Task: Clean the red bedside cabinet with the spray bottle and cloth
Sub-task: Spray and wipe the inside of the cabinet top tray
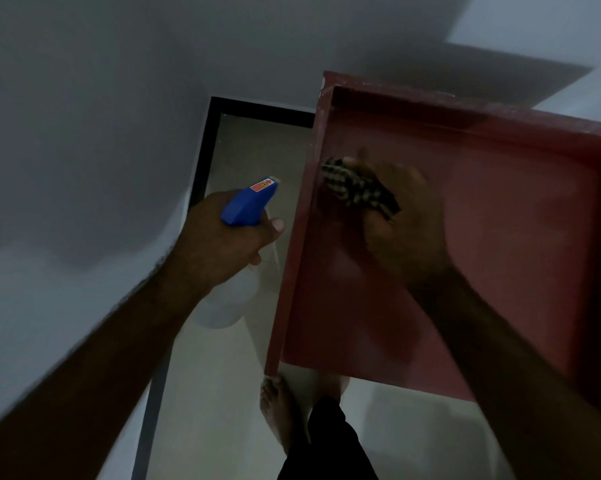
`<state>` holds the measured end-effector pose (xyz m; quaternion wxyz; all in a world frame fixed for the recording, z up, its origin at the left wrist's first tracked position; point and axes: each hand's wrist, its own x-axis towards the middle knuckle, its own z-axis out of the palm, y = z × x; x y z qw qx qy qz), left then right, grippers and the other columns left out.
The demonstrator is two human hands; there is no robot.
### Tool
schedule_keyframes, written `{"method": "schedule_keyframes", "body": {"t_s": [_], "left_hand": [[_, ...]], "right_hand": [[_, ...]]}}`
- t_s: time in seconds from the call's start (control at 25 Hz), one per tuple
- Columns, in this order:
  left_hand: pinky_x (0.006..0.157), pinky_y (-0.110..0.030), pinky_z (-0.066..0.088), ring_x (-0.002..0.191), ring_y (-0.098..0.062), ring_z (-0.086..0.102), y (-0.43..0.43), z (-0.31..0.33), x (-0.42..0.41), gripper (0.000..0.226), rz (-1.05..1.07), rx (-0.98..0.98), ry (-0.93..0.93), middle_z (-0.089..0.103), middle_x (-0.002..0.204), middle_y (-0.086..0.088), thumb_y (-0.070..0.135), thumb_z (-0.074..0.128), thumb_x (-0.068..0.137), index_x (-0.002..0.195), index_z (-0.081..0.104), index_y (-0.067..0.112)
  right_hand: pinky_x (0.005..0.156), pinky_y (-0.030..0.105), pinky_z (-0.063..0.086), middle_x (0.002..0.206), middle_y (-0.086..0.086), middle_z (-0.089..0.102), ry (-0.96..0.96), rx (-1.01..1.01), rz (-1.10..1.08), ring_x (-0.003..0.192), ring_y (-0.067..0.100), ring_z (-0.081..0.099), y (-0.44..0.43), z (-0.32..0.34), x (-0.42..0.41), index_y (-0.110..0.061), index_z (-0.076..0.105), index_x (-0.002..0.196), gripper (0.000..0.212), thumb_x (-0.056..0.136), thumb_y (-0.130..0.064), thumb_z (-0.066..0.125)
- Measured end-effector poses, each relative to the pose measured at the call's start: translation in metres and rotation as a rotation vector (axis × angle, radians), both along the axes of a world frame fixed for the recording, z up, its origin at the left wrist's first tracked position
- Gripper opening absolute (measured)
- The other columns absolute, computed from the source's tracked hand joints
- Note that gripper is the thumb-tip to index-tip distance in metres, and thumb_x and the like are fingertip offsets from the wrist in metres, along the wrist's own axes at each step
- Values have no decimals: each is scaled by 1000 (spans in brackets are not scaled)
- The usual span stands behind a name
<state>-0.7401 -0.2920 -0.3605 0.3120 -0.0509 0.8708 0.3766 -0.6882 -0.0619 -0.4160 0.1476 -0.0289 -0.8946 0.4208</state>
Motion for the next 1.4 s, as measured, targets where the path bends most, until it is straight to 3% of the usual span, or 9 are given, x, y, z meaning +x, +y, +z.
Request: {"method": "schedule_keyframes", "body": {"t_s": [0.12,0.28,0.44,0.52,0.6,0.76,1.0,1.2,1.4], "left_hand": [[58,-16,44,62,-14,66,6,-4,-5,26,-13,-12,-23,68,81,-15,30,72,89,94,63,7],[53,-12,46,56,-6,64,12,-6,-9,28,35,5,7,67,78,-14,32,73,87,90,62,7],[62,-21,45,56,-4,65,16,-2,-13,28,47,21,36,67,74,-6,34,71,88,88,62,8],[62,-21,44,55,-3,64,17,0,-14,28,43,20,50,67,73,-6,34,71,88,88,62,7],[61,-21,44,55,-3,64,18,2,-17,28,48,21,52,67,73,-6,34,71,89,88,63,7],[58,-17,47,57,-9,67,15,2,-20,26,84,50,63,68,75,-8,32,72,88,91,64,8],[65,-27,47,57,-9,67,8,3,-18,23,124,32,51,68,74,-5,33,73,87,88,63,12],[65,-26,47,57,-10,67,6,5,-15,25,139,54,51,68,74,-7,32,74,86,89,63,10],[65,-25,46,58,-9,68,4,7,-22,25,135,52,48,68,75,-4,35,73,86,89,63,13]], "right_hand": [[95,44,59,128,-15,65,-49,-108,-128,107,31,70,18,-3,16,-26,65,135,69,73,4,61],[101,23,52,128,-21,61,-111,-127,-142,112,10,65,23,-6,24,-19,62,139,65,79,6,68],[101,10,43,129,-19,58,-82,-78,-14,114,-12,58,11,-2,19,-11,63,139,63,80,8,79],[95,12,44,124,-14,60,-56,-32,27,106,8,63,1,-1,16,-11,64,137,62,79,6,77],[89,24,47,121,-11,61,-20,-1,57,101,22,62,-7,1,15,-7,65,136,58,79,4,73],[81,27,43,107,4,72,-42,76,181,96,26,59,-17,2,12,-9,66,138,61,78,4,73],[78,42,52,101,10,73,-34,185,248,95,27,56,-20,-5,-19,-14,64,141,64,78,-2,67],[80,37,49,101,12,72,-21,192,158,101,22,51,-16,-5,-35,-12,64,141,65,77,0,69],[71,37,50,93,8,73,-14,245,181,88,29,60,-19,-4,-21,-16,67,138,64,76,-2,77]]}}
